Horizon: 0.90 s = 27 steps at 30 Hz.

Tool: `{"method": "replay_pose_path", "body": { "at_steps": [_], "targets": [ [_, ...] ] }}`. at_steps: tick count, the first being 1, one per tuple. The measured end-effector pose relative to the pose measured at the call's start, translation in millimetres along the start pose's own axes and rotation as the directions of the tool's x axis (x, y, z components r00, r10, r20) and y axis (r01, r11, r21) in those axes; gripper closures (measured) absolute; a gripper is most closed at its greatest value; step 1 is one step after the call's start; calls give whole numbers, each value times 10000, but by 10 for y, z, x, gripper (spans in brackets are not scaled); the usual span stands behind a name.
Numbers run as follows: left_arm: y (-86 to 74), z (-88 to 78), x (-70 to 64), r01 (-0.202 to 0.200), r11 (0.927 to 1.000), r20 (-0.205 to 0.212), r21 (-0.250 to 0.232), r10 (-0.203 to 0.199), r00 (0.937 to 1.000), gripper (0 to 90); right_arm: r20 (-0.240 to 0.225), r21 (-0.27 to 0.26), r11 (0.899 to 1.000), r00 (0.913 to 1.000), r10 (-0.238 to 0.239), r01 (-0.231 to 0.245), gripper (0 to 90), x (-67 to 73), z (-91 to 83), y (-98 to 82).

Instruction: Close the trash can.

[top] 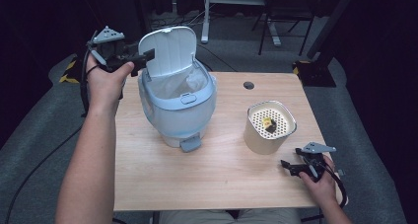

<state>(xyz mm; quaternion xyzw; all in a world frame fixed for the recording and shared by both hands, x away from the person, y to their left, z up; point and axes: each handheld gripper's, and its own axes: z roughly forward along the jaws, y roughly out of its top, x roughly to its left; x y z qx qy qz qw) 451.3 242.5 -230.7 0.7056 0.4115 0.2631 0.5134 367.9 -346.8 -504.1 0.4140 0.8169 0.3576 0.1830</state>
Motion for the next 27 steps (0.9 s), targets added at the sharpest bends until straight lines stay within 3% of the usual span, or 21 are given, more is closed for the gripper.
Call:
{"method": "replay_pose_path", "body": {
  "at_steps": [2,5,7,8,12,13,17,18,22,27],
  "targets": [
    [-3,-18,-12,-114,9999,100,65,113,9999,430,-1,0,10000,10000,0,0,158,0,0,0],
    [-39,-86,-85,-424,9989,663,196,410,9970,428,1,0,10000,10000,1,-1,158,0,0,0],
    [-54,-100,-107,-525,9984,796,194,508,9955,410,1,-1,10000,10000,0,0,158,0,0,0],
    [-85,-120,-156,-594,9981,1104,146,574,9922,392,9,-2,10000,10000,6,-6,158,1,0,0],
    [-122,-140,-234,-793,9968,1409,116,769,9870,384,13,-1,10000,10000,9,-9,158,1,1,0],
    [-139,-151,-288,-888,9960,1604,89,863,9833,375,10,0,10000,10000,12,-12,158,1,1,1],
    [-166,-151,-364,-1059,9942,1785,168,1012,9787,364,5,1,10000,10000,15,-15,158,1,0,1],
    [-184,-140,-417,-1146,9929,1988,330,1058,9743,365,6,4,10000,10000,14,-14,158,1,0,1],
    [-210,-103,-498,-1352,9887,2221,641,1179,9679,365,51,6,10000,10000,39,-39,158,5,1,3],
    [-258,-1,-574,-1561,9822,2734,1042,1226,9541,376,59,2,10000,10000,57,-57,161,9,2,3]
  ]
}}
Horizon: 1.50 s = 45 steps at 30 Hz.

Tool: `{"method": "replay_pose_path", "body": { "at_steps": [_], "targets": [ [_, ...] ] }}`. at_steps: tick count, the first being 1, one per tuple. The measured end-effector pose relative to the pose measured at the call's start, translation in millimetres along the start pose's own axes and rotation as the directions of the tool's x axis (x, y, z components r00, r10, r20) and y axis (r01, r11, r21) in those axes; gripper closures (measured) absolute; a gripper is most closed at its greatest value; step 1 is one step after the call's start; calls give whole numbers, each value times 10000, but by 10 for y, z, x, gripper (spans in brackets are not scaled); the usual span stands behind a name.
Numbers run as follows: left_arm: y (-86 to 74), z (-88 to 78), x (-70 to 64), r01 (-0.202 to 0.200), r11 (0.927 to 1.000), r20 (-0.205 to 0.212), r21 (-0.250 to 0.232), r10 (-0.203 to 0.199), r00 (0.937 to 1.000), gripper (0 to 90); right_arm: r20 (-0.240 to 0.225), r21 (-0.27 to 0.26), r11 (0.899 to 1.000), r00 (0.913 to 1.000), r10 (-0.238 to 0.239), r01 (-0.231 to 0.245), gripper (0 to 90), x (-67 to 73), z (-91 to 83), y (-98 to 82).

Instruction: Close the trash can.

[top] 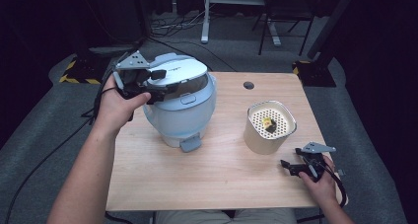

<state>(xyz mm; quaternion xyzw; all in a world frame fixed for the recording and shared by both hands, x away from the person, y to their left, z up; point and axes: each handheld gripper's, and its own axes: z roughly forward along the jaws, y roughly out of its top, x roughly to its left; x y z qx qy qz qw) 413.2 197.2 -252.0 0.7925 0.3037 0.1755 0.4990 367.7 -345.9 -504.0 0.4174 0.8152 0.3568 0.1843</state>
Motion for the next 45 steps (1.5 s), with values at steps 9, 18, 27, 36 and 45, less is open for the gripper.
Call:
{"method": "replay_pose_path", "body": {
  "at_steps": [9,18,27,36,45],
  "targets": [
    [-19,220,-76,-73,9969,372,780,44,9993,363,-35,-11,10000,10000,-15,15,161,-1,2,2],
    [-13,317,-31,-61,9940,677,1094,-13,9977,387,-33,-12,10000,10000,-13,13,161,-1,2,2],
    [20,327,39,-582,9882,251,1418,552,9982,486,-34,-12,10000,10000,-16,16,161,-1,2,2],
    [31,364,39,-394,9889,-57,1432,407,9992,484,-31,-15,10000,10000,-13,13,161,0,2,1],
    [4,433,-7,-496,9910,-479,1242,559,9973,418,-34,-12,10000,10000,-18,17,162,-1,2,2]
  ]
}}
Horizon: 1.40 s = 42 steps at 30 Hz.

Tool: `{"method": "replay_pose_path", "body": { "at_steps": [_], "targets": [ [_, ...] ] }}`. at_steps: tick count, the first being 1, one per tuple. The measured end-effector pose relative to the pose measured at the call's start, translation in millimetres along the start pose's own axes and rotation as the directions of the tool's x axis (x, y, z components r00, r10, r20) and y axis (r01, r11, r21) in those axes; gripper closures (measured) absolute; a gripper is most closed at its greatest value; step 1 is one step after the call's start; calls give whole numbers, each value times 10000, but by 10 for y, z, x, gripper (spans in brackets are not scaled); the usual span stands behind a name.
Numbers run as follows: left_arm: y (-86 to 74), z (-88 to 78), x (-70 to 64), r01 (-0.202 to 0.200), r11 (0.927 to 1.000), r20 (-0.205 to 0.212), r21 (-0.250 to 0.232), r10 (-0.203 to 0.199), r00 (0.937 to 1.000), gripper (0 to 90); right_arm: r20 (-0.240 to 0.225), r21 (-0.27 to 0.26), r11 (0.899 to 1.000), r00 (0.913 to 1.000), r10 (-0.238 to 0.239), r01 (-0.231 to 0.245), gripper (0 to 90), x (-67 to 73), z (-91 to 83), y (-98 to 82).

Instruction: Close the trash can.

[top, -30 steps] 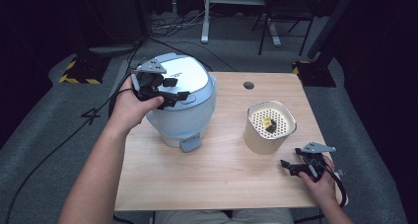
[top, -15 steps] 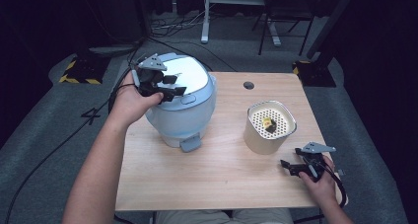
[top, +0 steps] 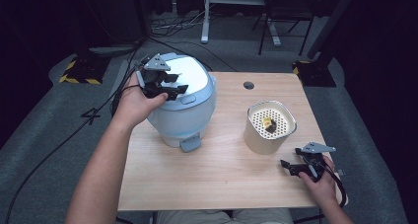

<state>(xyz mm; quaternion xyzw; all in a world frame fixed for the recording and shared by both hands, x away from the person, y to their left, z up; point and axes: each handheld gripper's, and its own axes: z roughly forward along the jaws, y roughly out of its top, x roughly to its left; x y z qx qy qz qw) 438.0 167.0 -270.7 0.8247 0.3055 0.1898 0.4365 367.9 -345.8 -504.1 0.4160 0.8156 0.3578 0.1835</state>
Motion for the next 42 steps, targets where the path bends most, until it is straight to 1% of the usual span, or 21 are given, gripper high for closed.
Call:
{"method": "replay_pose_path", "body": {
  "at_steps": [1,2,3,5,8,9,10,11,13,16,17,20,23,28,33,34,37,38,40,41,42],
  "targets": [
    [-16,6,-20,269,9995,-229,-148,-272,9994,350,-2,-1,10000,10000,-3,3,162,0,0,0],
    [-16,6,-20,269,9995,-229,-148,-272,9994,328,-2,-1,10000,10000,-3,3,162,0,0,0],
    [-24,-3,-25,457,9987,-222,-227,-462,9987,328,-1,0,10000,10000,0,0,162,0,0,0],
    [-36,-20,-27,545,9979,-115,-364,-549,9984,315,-2,0,10000,10000,-2,2,162,0,0,0],
    [-51,-65,-61,455,9972,86,-589,-451,9989,301,-1,-2,10000,10000,-1,1,162,0,0,0],
    [-52,-107,-94,288,9963,259,-811,-268,9993,292,0,-1,10000,10000,-1,1,162,0,0,0],
    [-52,-107,-94,288,9963,259,-811,-268,9993,292,0,-1,10000,10000,-1,1,162,0,0,0],
    [-51,-144,-123,178,9950,438,-985,-136,9989,292,-2,0,10000,10000,-3,3,162,-1,0,0],
    [-49,-242,-214,-55,9918,840,-1278,164,9963,290,-5,3,10000,10000,-3,3,162,-1,1,1],
    [-57,-309,-282,-189,9887,1035,-1490,346,9940,290,-10,6,10000,10000,12,-12,162,0,3,3],
    [-75,-370,-352,-273,9852,1250,-1692,489,9910,289,-3,3,10000,10000,28,-28,162,2,4,4],
    [-105,-417,-424,-445,9832,1397,-1769,699,9877,286,-3,0,10000,10000,30,-30,162,2,4,4],
    [-193,-477,-542,-844,9817,1525,-1707,1109,9821,274,-2,0,10000,10000,25,-25,162,2,4,4],
    [-326,-540,-647,-951,9800,1683,-1750,1249,9778,264,-3,2,10000,10000,29,-29,162,2,4,4],
    [-447,-566,-716,-937,9806,1729,-1720,1237,9771,259,-3,1,10000,10000,26,-26,162,2,4,5],
    [-530,-562,-741,-942,9817,1695,-1657,1224,9779,259,-3,3,10000,10000,29,-29,162,2,4,4],
    [-621,-551,-766,-1022,9829,1556,-1534,1261,9797,259,-3,3,10000,10000,26,-26,162,2,4,4],
    [-718,-533,-807,-1166,9821,1445,-1477,1381,9798,259,-4,2,10000,10000,27,-27,162,2,4,4],
    [-766,-522,-832,-1160,9822,1497,-1477,1382,9790,258,-3,2,10000,10000,25,-25,162,2,4,4],
    [-860,-504,-877,-1221,9820,1551,-1439,1443,9773,256,-9,5,10000,10000,17,-17,162,1,4,4],
    [-860,-504,-877,-1221,9820,1551,-1439,1443,9773,256,-9,5,10000,10000,17,-17,162,1,4,4]
  ]
}}
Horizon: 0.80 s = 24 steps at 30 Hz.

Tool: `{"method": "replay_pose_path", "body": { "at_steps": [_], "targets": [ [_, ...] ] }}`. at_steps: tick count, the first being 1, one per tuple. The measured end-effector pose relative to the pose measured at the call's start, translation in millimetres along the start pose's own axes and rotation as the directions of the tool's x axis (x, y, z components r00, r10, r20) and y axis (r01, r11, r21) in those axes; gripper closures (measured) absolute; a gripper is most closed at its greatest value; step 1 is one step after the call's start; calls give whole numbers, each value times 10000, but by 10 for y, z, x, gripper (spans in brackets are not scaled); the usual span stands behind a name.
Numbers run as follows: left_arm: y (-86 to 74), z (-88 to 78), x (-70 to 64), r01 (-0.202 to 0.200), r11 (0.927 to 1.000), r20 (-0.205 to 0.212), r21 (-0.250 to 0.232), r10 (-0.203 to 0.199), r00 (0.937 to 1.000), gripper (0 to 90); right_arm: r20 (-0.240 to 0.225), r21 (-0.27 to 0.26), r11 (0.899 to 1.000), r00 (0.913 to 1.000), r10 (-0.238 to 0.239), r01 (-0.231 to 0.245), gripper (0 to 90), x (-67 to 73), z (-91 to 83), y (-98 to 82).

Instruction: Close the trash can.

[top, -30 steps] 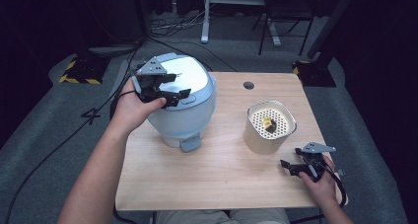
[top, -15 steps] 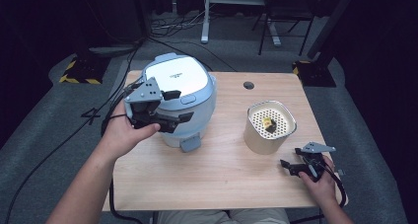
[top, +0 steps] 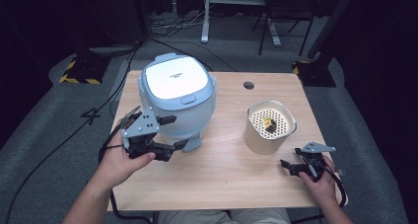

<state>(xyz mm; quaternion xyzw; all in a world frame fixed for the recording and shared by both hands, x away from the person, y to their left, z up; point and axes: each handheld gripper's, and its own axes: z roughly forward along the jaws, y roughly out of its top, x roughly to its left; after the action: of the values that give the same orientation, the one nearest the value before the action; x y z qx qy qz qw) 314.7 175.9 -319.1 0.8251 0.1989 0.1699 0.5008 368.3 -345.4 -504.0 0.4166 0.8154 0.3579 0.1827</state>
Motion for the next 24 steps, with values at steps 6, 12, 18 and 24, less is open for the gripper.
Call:
{"method": "replay_pose_path", "body": {
  "at_steps": [6,12,18,24],
  "targets": [
    [-259,78,-86,195,9998,24,31,-195,9998,255,5,-3,10000,10000,10,-10,162,0,0,0],
    [-525,194,-142,252,9987,-91,451,-248,9997,253,0,2,10000,10000,-3,3,162,0,0,0],
    [-858,345,-138,741,9943,-24,765,-741,9972,245,5,-2,10000,10000,12,-12,162,1,0,1],
    [-1169,491,-115,1269,9834,-296,1294,-1241,9918,240,5,-1,10000,10000,10,-10,162,0,0,1]
  ]
}}
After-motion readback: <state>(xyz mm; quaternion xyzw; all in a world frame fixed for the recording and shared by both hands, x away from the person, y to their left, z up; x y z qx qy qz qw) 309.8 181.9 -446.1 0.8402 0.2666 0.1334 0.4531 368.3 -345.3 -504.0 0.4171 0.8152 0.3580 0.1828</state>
